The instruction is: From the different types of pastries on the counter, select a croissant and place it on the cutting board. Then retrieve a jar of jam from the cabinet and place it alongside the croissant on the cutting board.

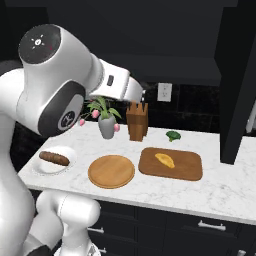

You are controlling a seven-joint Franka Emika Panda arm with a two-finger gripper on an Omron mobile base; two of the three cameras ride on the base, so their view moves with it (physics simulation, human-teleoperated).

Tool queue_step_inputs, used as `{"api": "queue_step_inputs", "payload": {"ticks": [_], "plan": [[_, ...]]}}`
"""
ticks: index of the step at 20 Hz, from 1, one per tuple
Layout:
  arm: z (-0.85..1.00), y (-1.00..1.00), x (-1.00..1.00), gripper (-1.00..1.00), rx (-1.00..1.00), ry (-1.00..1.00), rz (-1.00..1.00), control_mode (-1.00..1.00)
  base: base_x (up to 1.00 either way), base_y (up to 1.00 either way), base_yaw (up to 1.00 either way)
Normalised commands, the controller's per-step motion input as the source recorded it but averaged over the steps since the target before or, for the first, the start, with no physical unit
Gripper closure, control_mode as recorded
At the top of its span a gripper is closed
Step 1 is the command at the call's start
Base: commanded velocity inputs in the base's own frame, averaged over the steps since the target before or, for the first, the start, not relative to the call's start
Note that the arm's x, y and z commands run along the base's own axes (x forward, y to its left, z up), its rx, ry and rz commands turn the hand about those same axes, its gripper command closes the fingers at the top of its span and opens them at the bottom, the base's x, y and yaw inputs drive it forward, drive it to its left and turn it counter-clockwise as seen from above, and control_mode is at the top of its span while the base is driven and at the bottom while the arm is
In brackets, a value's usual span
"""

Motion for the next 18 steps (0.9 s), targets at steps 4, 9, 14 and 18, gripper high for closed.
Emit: {"api": "queue_step_inputs", "payload": {"ticks": [4, 9, 14, 18], "plan": [[-0.3, 0.15, -0.71, 1.0, -0.1, -0.27, 0.15, -1.0, 0.0, 0.0, 0.0], [-0.61, 0.34, 0.25, 1.0, -0.23, -0.05, 0.06, -1.0, 0.0, 0.0, 0.0], [-0.52, 0.16, 0.64, 1.0, -0.21, 0.2, 0.0, -1.0, 0.0, 0.0, 0.0], [-0.43, 0.0, 0.57, 1.0, -0.11, 0.15, 0.0, -1.0, 0.0, 0.0, 0.0]]}}
